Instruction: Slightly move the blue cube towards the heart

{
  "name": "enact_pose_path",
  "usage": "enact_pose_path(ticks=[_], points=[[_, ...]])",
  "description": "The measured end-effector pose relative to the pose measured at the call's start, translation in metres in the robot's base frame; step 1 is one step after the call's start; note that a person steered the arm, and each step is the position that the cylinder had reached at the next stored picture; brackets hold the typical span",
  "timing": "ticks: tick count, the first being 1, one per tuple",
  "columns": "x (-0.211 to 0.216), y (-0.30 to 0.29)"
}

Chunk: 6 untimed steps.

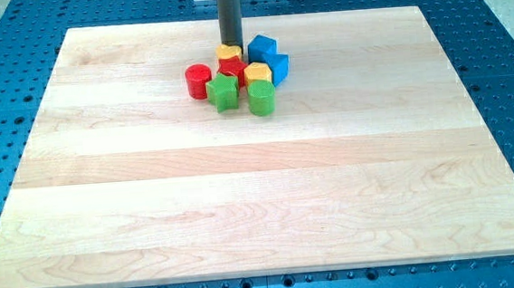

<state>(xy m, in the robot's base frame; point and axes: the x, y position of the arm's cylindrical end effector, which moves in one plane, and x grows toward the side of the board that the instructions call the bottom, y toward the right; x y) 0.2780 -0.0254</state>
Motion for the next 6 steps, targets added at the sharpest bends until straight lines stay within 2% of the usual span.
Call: enact_pose_path(ticks=[1, 2, 5, 6], points=[[-0.033, 0.026], [-0.027, 0.075], [0.005, 0.080], [0.015, 0.137]])
